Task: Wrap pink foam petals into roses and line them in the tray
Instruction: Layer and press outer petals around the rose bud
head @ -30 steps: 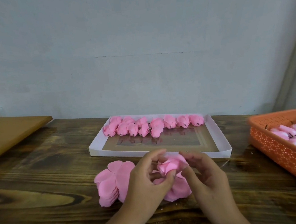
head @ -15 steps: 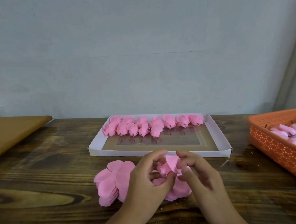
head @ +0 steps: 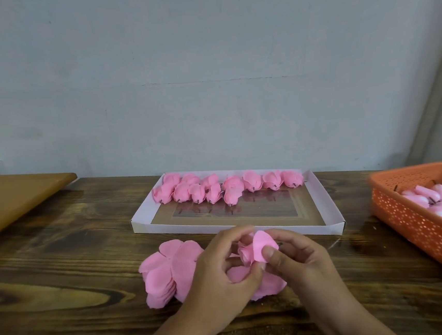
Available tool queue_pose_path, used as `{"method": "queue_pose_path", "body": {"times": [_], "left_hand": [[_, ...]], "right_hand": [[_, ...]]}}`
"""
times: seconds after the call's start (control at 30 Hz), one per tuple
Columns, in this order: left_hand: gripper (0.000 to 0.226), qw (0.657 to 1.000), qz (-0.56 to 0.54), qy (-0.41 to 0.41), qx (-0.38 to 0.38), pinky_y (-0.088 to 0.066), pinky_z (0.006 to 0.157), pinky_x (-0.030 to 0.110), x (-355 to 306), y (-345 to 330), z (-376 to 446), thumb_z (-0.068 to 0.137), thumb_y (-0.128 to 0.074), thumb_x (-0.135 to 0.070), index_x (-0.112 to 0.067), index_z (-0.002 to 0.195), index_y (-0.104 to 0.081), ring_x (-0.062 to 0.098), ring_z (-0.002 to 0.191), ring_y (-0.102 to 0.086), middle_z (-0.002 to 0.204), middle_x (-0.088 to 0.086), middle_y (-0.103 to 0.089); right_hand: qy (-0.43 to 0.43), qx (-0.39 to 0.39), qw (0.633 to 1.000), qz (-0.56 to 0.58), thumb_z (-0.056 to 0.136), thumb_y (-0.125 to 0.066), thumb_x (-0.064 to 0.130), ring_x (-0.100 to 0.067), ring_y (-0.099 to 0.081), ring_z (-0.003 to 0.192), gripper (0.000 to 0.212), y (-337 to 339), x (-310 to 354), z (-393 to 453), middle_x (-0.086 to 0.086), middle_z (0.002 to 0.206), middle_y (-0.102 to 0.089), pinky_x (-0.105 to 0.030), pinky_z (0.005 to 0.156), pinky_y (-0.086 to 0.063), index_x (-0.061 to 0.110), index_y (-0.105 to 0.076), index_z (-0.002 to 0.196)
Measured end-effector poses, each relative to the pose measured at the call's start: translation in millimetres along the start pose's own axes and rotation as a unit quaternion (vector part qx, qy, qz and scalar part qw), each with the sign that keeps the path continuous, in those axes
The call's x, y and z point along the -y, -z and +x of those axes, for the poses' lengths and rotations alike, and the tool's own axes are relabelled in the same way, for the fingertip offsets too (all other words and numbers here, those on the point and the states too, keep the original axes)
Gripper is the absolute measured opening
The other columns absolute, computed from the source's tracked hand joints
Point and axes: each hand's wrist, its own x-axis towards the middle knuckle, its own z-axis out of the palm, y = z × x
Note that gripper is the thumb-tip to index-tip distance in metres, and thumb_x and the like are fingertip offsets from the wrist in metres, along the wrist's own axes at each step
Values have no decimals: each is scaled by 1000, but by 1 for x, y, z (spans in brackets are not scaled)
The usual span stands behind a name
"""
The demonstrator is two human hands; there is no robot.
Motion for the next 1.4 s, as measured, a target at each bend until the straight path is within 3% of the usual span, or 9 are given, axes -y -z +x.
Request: {"method": "queue_pose_path", "body": {"times": [0.13, 0.2, 0.3, 0.4, 0.57, 0.7, 1.1, 1.3, 1.4], "left_hand": [[43, 997, -44, 50, 33, -56, 83, 21, -3, 3, -1, 85, -66, -40, -54, 124, -57, 14, 117, -64, 126, -16, -64], [44, 994, -63, 81, 44, -58, 86, 28, -4, 5, 1, 83, -66, -43, -52, 125, -58, 14, 116, -64, 129, -16, -62], [39, 987, -85, 126, 57, -59, 92, 35, -4, 9, 6, 79, -66, -45, -48, 119, -63, 14, 113, -66, 125, -15, -67], [29, 981, -97, 159, 58, -59, 93, 42, -3, 9, 8, 83, -65, -31, -41, 110, -70, 18, 108, -70, 117, -7, -73], [22, 974, -125, 181, 53, -59, 78, 28, -8, 10, 9, 84, -64, -31, -39, 101, -74, 16, 102, -72, 108, -4, -76], [22, 968, -155, 193, 51, -60, 75, 30, -10, 11, 9, 90, -59, -26, -32, 103, -75, 24, 99, -74, 109, 2, -76], [27, 964, -161, 200, 67, -58, 73, 28, -9, 12, 11, 85, -58, -21, -33, 102, -75, 20, 99, -73, 109, 3, -76], [26, 965, -147, 203, 74, -57, 71, 27, -11, 12, 12, 78, -63, -32, -33, 100, -76, 18, 99, -72, 107, -2, -76], [26, 969, -121, 205, 67, -55, 67, 20, -12, 11, 12, 87, -57, -21, -37, 95, -77, 9, 95, -72, 104, -9, -76]], "right_hand": [[8, 12, 1000, 11, 78, -82, 27, -33, -72, 102, 35, 2, 2, 0, -18, 107, -74, -30, 79, -58, 17, -74, 111], [12, 12, 1000, 8, 80, -79, 26, -32, -72, 99, 32, 3, 1, 0, -18, 106, -75, -28, 78, -58, 19, -73, 111], [16, -5, 1000, -16, 79, -77, 28, -33, -73, 97, 31, 2, 0, 0, -17, 102, -76, -34, 78, -60, 24, -71, 109], [18, -8, 999, -38, 83, -78, 23, -32, -73, 91, 26, 0, 0, -1, -17, 97, -76, -38, 77, -60, 26, -69, 107], [12, 6, 1000, -17, 80, -71, 15, -28, -73, 85, 32, -2, 1, -2, -18, 98, -75, -29, 68, -58, 14, -61, 110], [3, 11, 1000, -12, 80, -71, 14, -29, -72, 89, 39, 0, 0, -1, -18, 101, -74, -31, 72, -58, 12, -57, 117], [5, 6, 1000, -14, 76, -72, 14, -29, -72, 87, 44, -2, -1, -1, -18, 100, -74, -30, 72, -58, 12, -57, 117], [19, 4, 997, -80, 83, -71, 3, -40, -67, 97, 40, -1, -5, -1, -17, 105, -72, -47, 86, -55, 13, -57, 119], [33, 16, 991, -125, 87, -66, -7, -30, -69, 93, 38, -1, -6, -2, -13, 102, -73, -43, 84, -54, 15, -57, 116]]}}
